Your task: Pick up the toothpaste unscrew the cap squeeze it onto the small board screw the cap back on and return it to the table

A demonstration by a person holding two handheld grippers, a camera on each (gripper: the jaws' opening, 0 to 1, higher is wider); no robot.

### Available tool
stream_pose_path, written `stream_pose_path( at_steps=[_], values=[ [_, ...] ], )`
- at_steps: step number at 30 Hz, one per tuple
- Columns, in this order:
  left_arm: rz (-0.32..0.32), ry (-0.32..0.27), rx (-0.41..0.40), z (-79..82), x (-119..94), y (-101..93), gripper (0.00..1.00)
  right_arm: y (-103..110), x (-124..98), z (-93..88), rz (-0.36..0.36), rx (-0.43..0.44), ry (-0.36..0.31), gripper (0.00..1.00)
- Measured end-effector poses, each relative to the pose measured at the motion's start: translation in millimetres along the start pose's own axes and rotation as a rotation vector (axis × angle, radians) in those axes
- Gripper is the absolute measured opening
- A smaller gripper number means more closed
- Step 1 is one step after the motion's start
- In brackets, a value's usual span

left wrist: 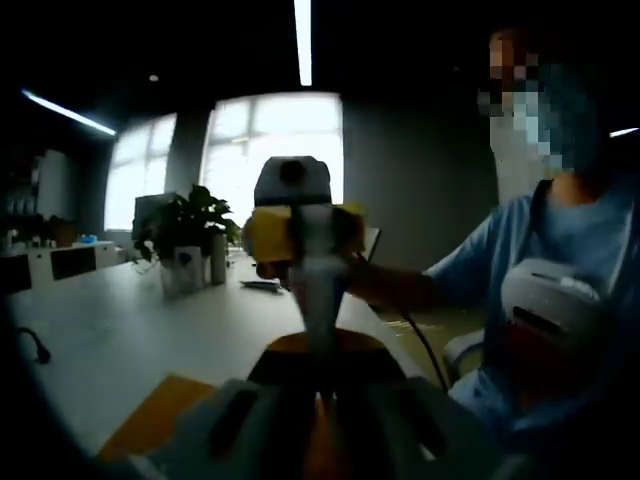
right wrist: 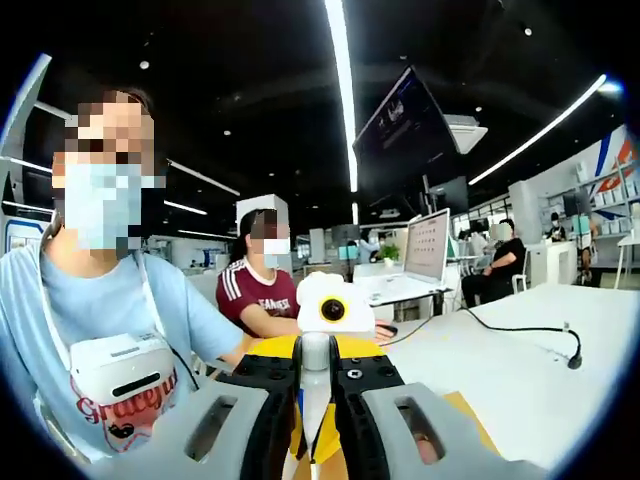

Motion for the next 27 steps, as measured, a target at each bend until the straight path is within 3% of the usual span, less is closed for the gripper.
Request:
stream_pose_path(
  at_steps=[6, 11, 14, 16, 18, 21, 23, 25, 27],
  values=[
    [-0.006, 0.012, 0.001, 0.7, 0.7, -5.3, 0.03, 3.8, -0.4, 1.0, 0.049, -0.012, -0.035, 0.10],
    [0.027, -0.006, 0.042, 7.9, 0.4, -6.0, 0.03, 4.4, 0.3, 9.2, 0.016, 0.001, -0.055, 0.11],
    [0.073, -0.018, 0.046, 11.0, -2.7, 1.1, 0.03, -3.0, -3.5, 18.5, -0.085, 0.008, -0.094, 0.23],
    [0.109, -0.025, 0.030, 10.1, -5.9, 6.9, 0.03, -12.4, -8.6, 20.7, -0.228, 0.032, -0.108, 0.37],
    [0.152, 0.000, 0.030, 5.7, -9.7, 12.9, 0.03, -14.8, -13.7, 19.4, -0.358, -0.044, -0.108, 0.46],
    [0.181, 0.008, 0.031, 4.1, -12.4, 16.7, 0.03, -6.8, -15.7, 18.0, -0.507, -0.122, -0.120, 0.44],
    [0.197, 0.000, 0.037, 5.5, -13.7, 19.1, 0.03, -3.9, -15.9, 15.0, -0.627, -0.164, -0.117, 0.36],
    [0.206, 0.005, 0.041, 6.1, -13.2, 19.5, 0.03, 1.8, -9.5, 10.5, -0.700, -0.251, -0.101, 0.28],
    [0.227, 0.028, 0.063, 5.5, -12.3, 20.3, 0.03, 0.8, -5.8, 8.0, -0.786, -0.258, -0.084, 0.28]
  ],
)
Point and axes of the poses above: the point that each gripper's makers call its tool centre point, and the gripper's own axes: x roughly forward along the fingers, y roughly to its left, z roughly out of its top, the point moved 3 cm from there along -x, roughly backward along the fingers, and after that the axes turned 10 degrees about -z, right-handed, at the moved point
